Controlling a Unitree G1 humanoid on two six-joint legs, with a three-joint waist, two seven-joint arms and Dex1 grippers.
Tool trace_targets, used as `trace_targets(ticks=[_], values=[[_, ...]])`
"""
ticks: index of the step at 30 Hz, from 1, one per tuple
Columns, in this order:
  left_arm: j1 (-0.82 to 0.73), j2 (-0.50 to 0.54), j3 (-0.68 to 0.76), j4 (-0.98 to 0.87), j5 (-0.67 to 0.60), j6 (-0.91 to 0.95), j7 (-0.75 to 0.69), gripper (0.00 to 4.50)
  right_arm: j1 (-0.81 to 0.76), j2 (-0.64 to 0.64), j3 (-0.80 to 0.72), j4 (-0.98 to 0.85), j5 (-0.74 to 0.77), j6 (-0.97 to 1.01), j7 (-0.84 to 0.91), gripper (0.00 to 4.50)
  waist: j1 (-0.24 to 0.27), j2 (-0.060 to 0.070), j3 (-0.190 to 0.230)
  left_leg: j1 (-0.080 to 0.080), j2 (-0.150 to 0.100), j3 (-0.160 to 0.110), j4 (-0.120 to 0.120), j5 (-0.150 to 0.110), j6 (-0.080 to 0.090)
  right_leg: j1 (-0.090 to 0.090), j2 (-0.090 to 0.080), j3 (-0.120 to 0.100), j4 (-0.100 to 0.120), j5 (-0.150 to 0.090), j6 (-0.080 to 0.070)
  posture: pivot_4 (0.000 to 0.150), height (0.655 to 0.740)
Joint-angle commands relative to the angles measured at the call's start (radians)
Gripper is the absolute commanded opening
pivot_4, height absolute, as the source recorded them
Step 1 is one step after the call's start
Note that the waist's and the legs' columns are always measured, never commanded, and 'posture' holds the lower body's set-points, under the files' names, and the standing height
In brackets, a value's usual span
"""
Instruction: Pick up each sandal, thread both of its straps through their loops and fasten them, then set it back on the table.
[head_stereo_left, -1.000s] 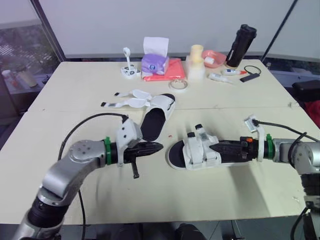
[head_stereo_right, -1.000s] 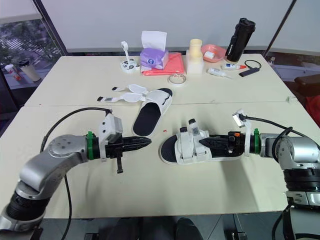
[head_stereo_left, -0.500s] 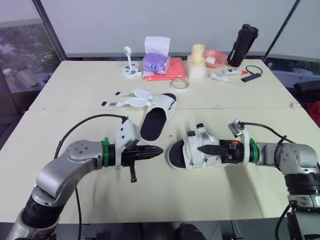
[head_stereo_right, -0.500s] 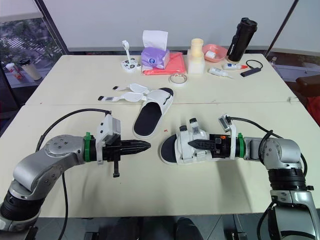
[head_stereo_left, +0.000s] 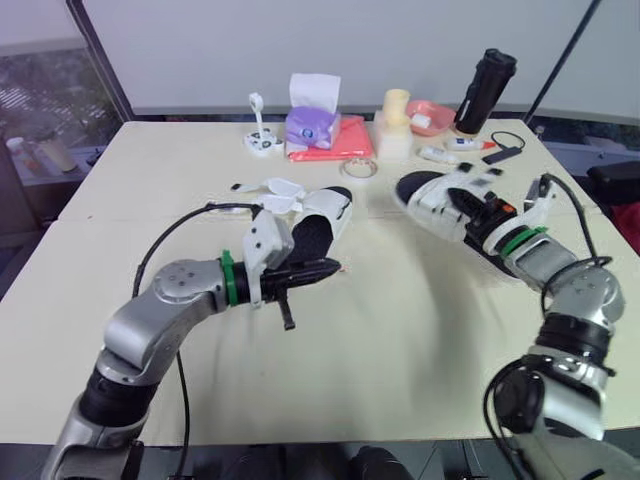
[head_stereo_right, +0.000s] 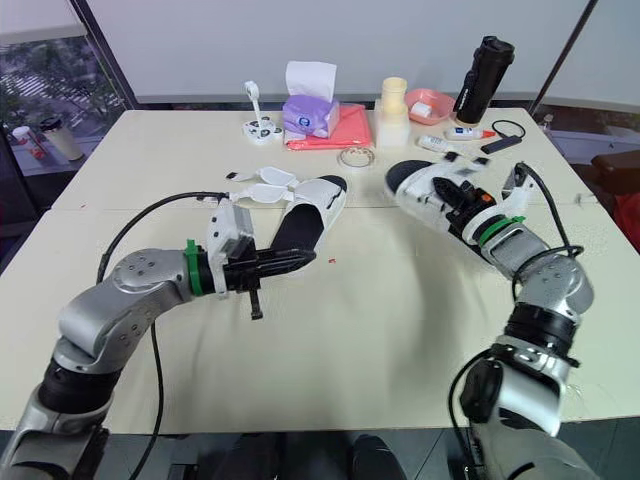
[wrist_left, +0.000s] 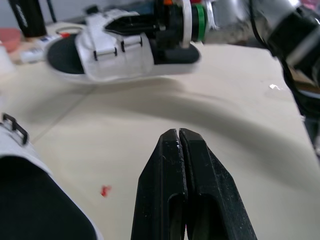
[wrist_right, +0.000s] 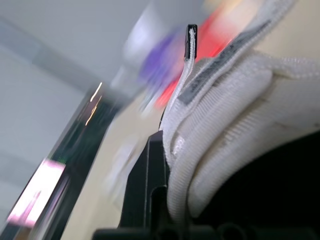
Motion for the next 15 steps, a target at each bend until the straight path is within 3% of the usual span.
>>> trace_targets(ticks=[1,6,11,15], values=[[-0.031,-0.034,-0.018,0.033,0.043,-0.059,0.018,0.02,-0.039,0.047,-0.017,-0.019,-0.105,-0.256,-0.188,0.02,-0.002,0.001,0.000,0.000,0.000,0.001,0.000,0.001,-0.001,-0.001,0.000,0.000,0.001,0.000,0.000,0.150,0.7400],[-0.033,-0.080,-0.036,0.085,0.086,-0.103,0.035,0.02,-0.064,0.121,-0.016,0.100,-0.185,-0.518,-0.327,0.02,-0.007,0.001,0.000,-0.007,0.000,0.006,0.003,0.004,-0.007,-0.015,-0.001,0.001,0.014,0.000,0.000,0.150,0.7400],[-0.009,-0.104,-0.034,0.097,0.113,-0.119,0.056,0.02,-0.069,0.177,-0.003,0.144,-0.190,-0.653,-0.400,0.02,-0.027,0.002,-0.001,-0.007,0.001,0.007,0.005,0.007,-0.009,-0.016,0.000,0.001,0.019,0.000,0.000,0.150,0.7400],[0.004,-0.114,-0.033,0.102,0.130,-0.128,0.070,0.02,-0.045,0.160,0.015,0.180,-0.178,-0.642,-0.385,1.87,-0.027,0.002,-0.001,-0.007,0.001,0.006,0.006,0.008,-0.008,-0.016,0.000,0.001,0.022,0.000,0.000,0.150,0.7400]])
